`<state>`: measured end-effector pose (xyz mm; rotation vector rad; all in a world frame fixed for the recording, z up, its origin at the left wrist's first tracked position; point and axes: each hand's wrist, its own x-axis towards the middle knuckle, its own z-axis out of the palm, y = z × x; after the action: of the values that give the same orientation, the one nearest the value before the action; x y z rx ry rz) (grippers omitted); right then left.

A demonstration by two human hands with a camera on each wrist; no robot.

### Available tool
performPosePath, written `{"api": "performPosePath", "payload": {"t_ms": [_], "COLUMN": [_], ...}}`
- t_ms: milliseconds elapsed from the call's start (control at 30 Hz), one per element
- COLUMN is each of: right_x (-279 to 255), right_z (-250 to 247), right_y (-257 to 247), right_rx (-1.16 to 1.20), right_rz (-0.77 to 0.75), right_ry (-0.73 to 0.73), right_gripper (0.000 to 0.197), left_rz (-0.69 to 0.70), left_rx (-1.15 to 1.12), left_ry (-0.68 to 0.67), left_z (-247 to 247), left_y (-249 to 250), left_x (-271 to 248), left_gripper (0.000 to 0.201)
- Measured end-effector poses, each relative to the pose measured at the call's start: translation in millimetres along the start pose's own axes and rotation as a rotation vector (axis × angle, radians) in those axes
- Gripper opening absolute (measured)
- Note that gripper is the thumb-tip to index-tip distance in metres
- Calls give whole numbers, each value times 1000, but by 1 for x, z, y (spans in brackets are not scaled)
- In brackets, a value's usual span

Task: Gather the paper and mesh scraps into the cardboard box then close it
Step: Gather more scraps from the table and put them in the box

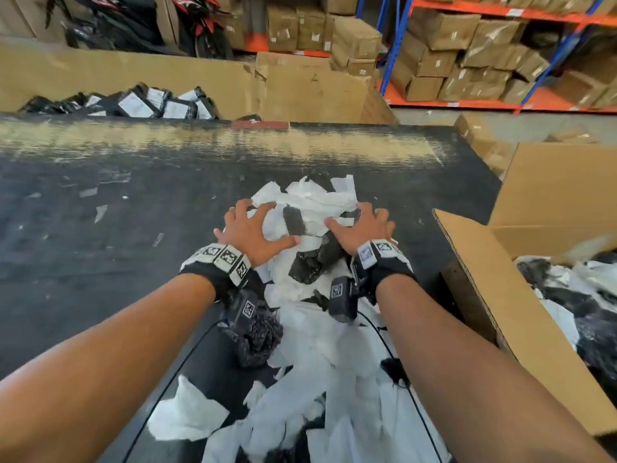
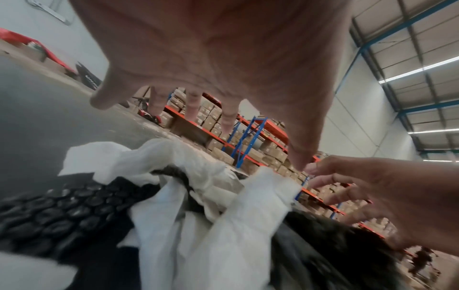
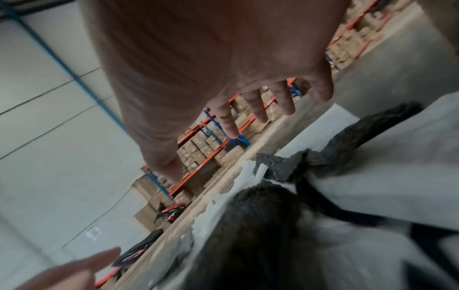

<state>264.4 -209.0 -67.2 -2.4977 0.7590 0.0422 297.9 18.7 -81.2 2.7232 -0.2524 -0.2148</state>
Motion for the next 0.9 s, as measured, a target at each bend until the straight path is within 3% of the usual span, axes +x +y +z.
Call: {"api": "performPosePath", "payload": {"t_ms": [133, 200, 300, 433, 533, 700, 800, 900], "right_x": [45, 51, 32, -22, -58, -64, -27, 26], "right_z": [12, 26, 45, 49, 40, -1, -16, -17], "right_y": [-6, -3, 3, 14, 26, 11, -11, -30], "right_rx": [-16, -42, -192, -201, -149, -15, 11, -13], "right_rz": [115, 24, -157, -248, -292, -284, -255, -219], "right_ry": [-224, -331, -387, -423, -471, -325, -225, -161], "right_gripper": [133, 143, 126, 104, 85, 39, 37, 54], "left_rz": [-34, 37, 175, 263, 328, 232, 205, 129], "left_rx": [12, -75, -48, -43, 24, 136, 78, 57], "left_ry": [-217, -298, -315, -316, -362, -232, -181, -147], "left_z": [11, 21, 32, 32, 22, -23, -41, -47], "left_y": [-2, 1, 7, -6, -19, -28, -28, -27], "left_x": [39, 41, 25, -22, -63, -68, -38, 13], "left_gripper": [120, 115, 100, 102, 84, 88, 82, 80]}}
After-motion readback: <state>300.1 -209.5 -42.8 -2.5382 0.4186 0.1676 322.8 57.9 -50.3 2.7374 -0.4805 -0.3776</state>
